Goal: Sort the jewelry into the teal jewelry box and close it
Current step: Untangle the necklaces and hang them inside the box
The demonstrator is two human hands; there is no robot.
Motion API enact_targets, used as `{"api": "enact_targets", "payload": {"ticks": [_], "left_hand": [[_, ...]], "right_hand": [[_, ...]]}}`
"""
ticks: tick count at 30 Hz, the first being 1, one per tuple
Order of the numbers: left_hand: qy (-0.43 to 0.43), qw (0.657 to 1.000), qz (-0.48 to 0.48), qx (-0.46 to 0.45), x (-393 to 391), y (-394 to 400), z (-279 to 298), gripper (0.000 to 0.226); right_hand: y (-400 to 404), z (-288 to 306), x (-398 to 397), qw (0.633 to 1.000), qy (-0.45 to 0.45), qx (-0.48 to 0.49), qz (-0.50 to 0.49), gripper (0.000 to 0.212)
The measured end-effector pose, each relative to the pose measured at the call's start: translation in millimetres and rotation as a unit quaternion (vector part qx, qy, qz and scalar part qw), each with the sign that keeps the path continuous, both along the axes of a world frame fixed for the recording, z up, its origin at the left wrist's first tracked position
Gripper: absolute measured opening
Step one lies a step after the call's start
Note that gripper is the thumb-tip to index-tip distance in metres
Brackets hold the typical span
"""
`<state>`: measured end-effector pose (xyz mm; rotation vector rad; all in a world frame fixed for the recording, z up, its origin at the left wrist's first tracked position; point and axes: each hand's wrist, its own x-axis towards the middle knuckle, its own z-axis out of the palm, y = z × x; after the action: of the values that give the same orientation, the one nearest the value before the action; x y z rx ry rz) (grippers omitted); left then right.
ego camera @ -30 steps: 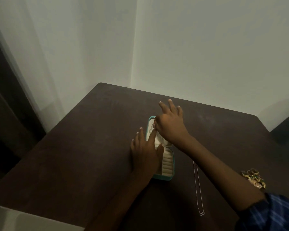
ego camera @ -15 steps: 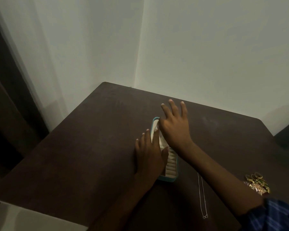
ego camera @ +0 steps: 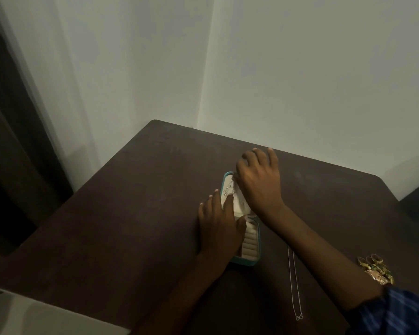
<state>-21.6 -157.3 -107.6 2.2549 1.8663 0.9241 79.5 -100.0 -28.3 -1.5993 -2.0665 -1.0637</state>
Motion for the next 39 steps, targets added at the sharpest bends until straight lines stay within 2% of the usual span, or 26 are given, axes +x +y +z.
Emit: {"api": "enact_targets", "payload": {"ticks": [7, 11, 13, 16, 22, 25, 29, 36, 39], "left_hand": [[-0.026, 1.0, -0.003, 0.002, 1, -2, 2, 0.054], [0.003, 1.0, 0.002, 0.018, 1, 0, -2, 0.069], [0.009, 1.0, -0.003, -0.002, 0, 1, 0, 0.072], [0.007, 1.0, -0.001, -0.021, -1, -1, 1, 0.066], [-0.009, 0.999, 0.018, 0.037, 0, -2, -2, 0.04], [-0.006, 0.999, 0.022, 0.042, 1, -2, -1, 0.048], [0.042, 0.998, 0.025, 0.03, 2, 0, -3, 0.064], [0.027, 0.998, 0.026, 0.04, 2, -3, 1, 0.043], [0.024, 0.999, 0.025, 0.039, 2, -2, 0, 0.051]], "right_hand": [[-2, -2, 3, 0.999, 0.034, -0.029, -0.004, 0.017], [-6, -2, 7, 0.996, 0.068, -0.055, -0.003, 0.021], [-8, -2, 9, 0.995, 0.083, -0.063, 0.005, 0.022], [-13, -2, 11, 0.993, 0.093, -0.073, 0.007, 0.022], [-25, -1, 15, 0.991, 0.113, -0.069, 0.01, 0.02], [-29, -3, 18, 0.99, 0.119, -0.081, 0.009, 0.02], [-36, -3, 22, 0.988, 0.126, -0.085, 0.006, 0.02], [-45, -1, 32, 0.985, 0.139, -0.098, -0.006, 0.022], [-51, 0, 34, 0.985, 0.144, -0.095, -0.006, 0.022]]}}
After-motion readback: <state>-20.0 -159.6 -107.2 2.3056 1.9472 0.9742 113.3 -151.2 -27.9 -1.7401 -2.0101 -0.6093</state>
